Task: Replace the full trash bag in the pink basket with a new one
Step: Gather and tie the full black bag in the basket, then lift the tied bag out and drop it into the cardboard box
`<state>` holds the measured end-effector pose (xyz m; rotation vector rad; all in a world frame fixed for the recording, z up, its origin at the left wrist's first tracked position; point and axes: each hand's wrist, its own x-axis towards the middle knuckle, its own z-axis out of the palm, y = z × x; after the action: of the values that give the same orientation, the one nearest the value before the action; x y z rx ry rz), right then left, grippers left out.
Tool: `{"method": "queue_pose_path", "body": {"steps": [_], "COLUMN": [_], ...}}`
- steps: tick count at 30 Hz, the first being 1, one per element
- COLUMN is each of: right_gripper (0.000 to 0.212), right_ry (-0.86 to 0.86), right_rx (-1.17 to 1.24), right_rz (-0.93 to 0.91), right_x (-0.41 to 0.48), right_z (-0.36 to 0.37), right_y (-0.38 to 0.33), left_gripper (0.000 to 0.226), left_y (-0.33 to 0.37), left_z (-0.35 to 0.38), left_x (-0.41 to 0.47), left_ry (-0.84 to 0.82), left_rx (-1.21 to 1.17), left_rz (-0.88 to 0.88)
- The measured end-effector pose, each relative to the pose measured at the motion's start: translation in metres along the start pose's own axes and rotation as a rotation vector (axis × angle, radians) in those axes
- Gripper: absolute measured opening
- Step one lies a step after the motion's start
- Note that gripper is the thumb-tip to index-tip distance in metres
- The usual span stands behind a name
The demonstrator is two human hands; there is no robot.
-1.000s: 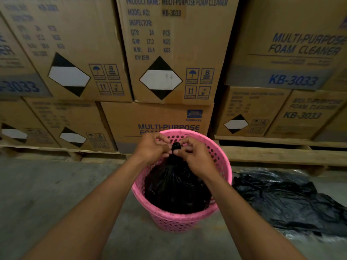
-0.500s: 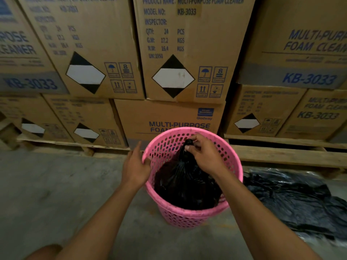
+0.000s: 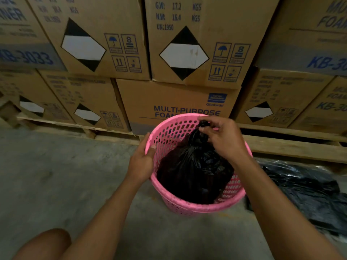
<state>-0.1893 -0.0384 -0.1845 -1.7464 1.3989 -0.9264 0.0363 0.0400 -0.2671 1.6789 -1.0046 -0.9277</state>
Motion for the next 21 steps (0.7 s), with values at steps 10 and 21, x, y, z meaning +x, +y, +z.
{"method": "queue_pose_path", "body": {"steps": [10,21], "right_gripper": [0.031,0.027], "right_ry": [0.020,-0.084], "right_rx": [-0.037,-0.171], "right_rz": [0.029,-0.034], "right_x": [-0.013,-0.001], "right_z": [-0.050,-0.171], "right_y": [-0.080,-0.358], "left_gripper": [0.055,0.055], "left_y": [0.045,0.316], "left_z": [-0.017,-0.131], "left_x": [-0.012,-0.074], "left_ry": [-0.173,-0.060], "left_rx": [0.276,0.592], "left_rz": [-0.127,-0.227]}}
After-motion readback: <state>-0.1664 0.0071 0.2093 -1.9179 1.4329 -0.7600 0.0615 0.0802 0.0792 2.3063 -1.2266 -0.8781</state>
